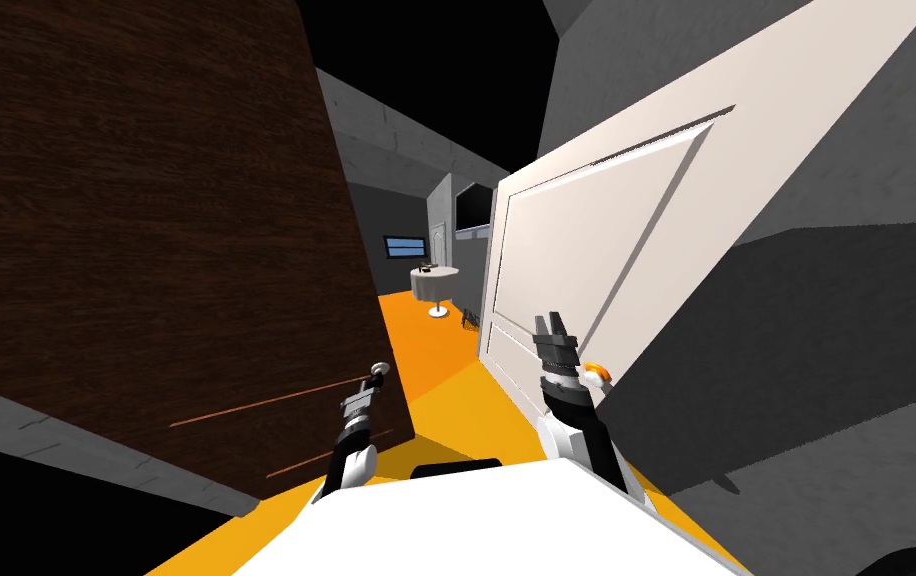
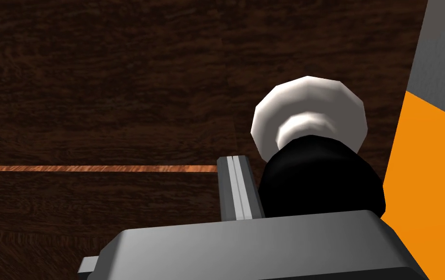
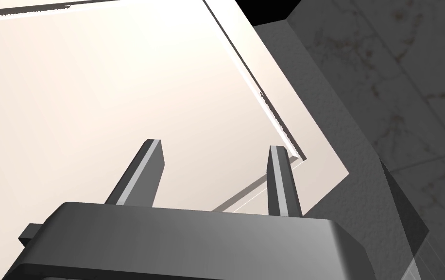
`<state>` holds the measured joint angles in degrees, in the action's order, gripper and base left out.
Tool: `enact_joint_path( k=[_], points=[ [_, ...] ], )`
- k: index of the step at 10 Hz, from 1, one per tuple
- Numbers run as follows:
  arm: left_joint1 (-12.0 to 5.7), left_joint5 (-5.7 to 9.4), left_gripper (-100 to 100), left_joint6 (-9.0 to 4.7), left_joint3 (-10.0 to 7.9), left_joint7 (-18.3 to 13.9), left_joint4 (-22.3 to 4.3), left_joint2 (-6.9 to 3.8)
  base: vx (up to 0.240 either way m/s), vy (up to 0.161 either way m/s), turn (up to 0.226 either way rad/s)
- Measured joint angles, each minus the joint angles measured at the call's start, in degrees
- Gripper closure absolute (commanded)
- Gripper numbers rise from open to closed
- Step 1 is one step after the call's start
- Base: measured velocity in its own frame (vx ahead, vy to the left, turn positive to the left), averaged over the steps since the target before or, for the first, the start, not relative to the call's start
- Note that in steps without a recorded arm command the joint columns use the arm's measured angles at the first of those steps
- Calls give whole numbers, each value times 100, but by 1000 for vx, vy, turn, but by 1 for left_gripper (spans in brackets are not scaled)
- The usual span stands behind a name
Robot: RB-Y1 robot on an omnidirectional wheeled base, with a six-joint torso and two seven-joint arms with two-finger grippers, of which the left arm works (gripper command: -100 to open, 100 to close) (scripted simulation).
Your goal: Pull the door open
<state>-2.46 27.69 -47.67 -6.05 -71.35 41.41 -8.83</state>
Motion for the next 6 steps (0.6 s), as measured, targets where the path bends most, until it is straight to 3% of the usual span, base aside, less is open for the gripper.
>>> enact_joint_path(
  k=[2, 5, 6],
  points=[
    [103, 108, -100, 166, 5, -130, 278, 53, -46, 11, -16],
    [-77, 157, -100, 60, 53, -369, -37, 2, -19, 0, -4],
    [-57, 160, -100, 44, 60, -403, -29, -6, -1, 0, 11]
  ],
)
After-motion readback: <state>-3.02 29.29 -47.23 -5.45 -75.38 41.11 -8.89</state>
